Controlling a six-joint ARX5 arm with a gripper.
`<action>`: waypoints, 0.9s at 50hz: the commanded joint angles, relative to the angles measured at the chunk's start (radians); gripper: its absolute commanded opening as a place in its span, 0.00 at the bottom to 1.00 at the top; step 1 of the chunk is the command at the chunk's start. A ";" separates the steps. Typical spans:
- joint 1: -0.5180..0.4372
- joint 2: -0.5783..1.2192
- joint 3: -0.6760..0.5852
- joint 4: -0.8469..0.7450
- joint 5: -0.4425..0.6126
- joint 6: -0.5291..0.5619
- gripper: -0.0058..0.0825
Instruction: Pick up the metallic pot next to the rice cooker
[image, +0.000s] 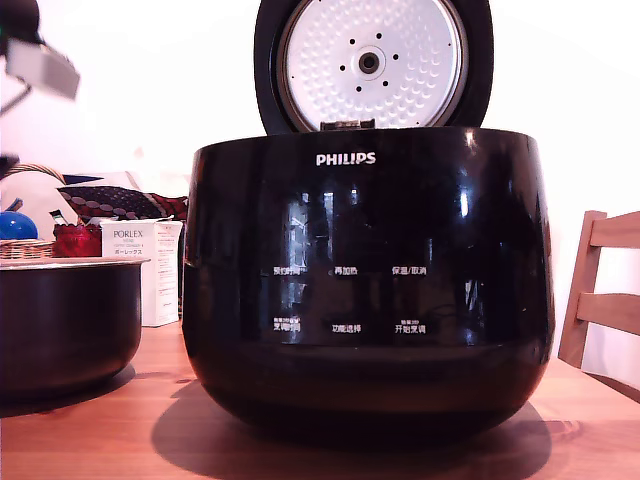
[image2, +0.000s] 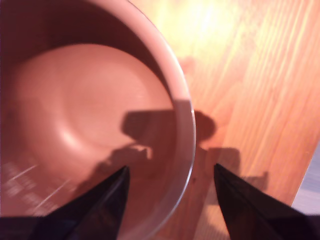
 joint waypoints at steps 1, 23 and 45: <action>-0.003 0.032 -0.026 0.013 0.006 0.007 0.62; -0.003 0.103 -0.026 0.025 0.008 0.027 0.59; -0.004 0.095 -0.026 0.005 0.008 0.031 0.15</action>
